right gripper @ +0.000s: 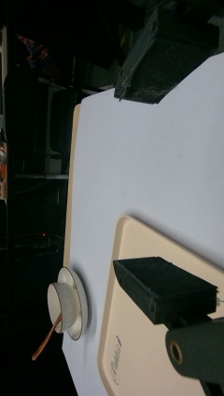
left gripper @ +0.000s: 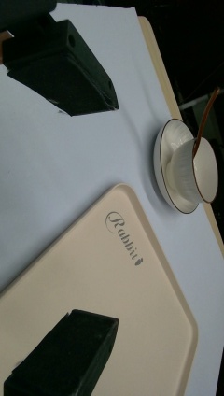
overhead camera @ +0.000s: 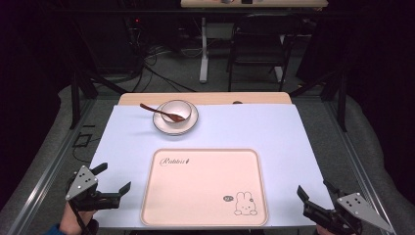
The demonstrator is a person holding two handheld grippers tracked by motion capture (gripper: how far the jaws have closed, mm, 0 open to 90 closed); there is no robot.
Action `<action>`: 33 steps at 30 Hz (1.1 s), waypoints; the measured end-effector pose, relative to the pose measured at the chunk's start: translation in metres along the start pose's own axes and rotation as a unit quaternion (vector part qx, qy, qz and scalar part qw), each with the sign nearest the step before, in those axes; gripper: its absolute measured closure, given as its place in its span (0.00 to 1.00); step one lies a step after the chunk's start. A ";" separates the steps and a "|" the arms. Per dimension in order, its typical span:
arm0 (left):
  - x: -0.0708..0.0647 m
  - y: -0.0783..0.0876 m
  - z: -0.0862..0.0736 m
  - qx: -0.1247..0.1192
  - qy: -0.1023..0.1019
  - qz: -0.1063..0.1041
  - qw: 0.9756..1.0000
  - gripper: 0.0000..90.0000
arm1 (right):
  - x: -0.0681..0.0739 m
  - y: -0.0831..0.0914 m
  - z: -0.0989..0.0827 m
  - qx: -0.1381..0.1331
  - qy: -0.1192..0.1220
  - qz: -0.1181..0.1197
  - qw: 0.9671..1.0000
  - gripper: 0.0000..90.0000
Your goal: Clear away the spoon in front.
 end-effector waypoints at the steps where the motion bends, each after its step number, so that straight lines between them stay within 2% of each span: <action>1: 0.001 0.000 0.000 0.004 0.002 0.004 1.000 0.00 | 0.000 0.000 0.000 0.000 0.000 0.000 1.000 0.15; 5: 0.002 -0.001 0.000 0.002 0.006 0.006 1.000 0.00 | 0.000 0.000 0.000 0.001 0.001 0.000 1.000 0.15; 19: 0.000 -0.001 0.000 0.008 0.001 0.008 1.000 0.00 | -0.001 0.000 -0.001 0.002 -0.001 0.000 1.000 0.15; 21: 0.000 -0.002 0.000 0.011 -0.001 0.007 1.000 0.00 | 0.000 0.000 -0.001 0.002 0.001 0.001 1.000 0.15; 23: -0.002 -0.005 -0.001 0.026 -0.001 0.006 1.000 0.00 | 0.000 0.001 -0.001 0.001 0.001 0.001 1.000 0.15; 26: -0.004 -0.007 0.001 0.024 -0.001 0.003 1.000 0.00 | 0.001 0.001 -0.001 0.002 -0.001 0.001 1.000 0.15; 30: -0.003 -0.008 0.004 0.020 -0.005 0.013 1.000 0.00 | 0.000 0.001 -0.001 0.002 0.001 0.001 1.000 0.15; 31: -0.001 -0.008 0.005 0.022 -0.004 0.022 1.000 0.00 | 0.000 0.001 -0.001 0.002 0.001 0.001 1.000 0.15; 33: 0.002 -0.006 0.009 0.010 -0.002 0.037 0.999 0.00 | 0.000 0.001 -0.001 0.001 0.001 0.001 1.000 0.15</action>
Point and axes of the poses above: each handheld gripper's, and its own axes: y roughly backward along the jaws, z roughly out of its top, x roughly to its left, the point moved 10 cm from there along -y, roughly forward along the jaws, and after that the axes turned 12 degrees about x, right-handed, at the moved point
